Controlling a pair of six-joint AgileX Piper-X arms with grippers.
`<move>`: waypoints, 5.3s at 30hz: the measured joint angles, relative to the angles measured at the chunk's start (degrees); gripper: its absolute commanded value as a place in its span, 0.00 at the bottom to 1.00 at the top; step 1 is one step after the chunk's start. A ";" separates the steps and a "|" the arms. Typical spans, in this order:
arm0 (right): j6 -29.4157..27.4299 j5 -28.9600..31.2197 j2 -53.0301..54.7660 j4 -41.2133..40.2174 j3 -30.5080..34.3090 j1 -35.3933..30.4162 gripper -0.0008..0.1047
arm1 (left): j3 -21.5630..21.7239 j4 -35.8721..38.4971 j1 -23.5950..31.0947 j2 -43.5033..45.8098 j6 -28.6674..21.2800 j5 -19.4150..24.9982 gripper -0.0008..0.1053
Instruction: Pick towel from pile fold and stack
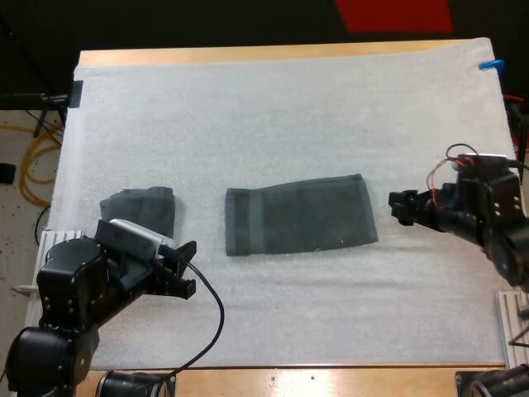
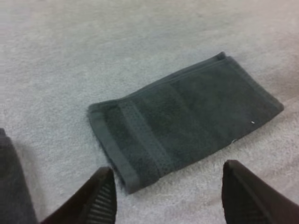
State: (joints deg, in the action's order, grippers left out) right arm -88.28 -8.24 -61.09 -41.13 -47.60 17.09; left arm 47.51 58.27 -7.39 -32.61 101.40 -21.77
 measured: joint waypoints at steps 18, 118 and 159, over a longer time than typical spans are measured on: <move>-0.51 -26.92 -29.52 13.75 -0.08 -14.54 0.71 | 0.00 0.28 0.00 -5.49 4.49 -9.32 0.69; 11.92 -19.28 -30.62 13.93 -3.81 9.78 0.70 | 0.00 1.18 0.00 -8.14 7.18 -16.21 0.69; -3.84 -8.49 20.51 -4.95 -3.76 9.85 0.68 | 0.00 -24.35 -21.32 -29.23 25.06 0.70 0.69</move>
State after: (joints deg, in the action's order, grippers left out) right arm -92.13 -16.73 -40.58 -46.09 -51.36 26.94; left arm 47.51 33.92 -28.72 -61.84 126.45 -21.07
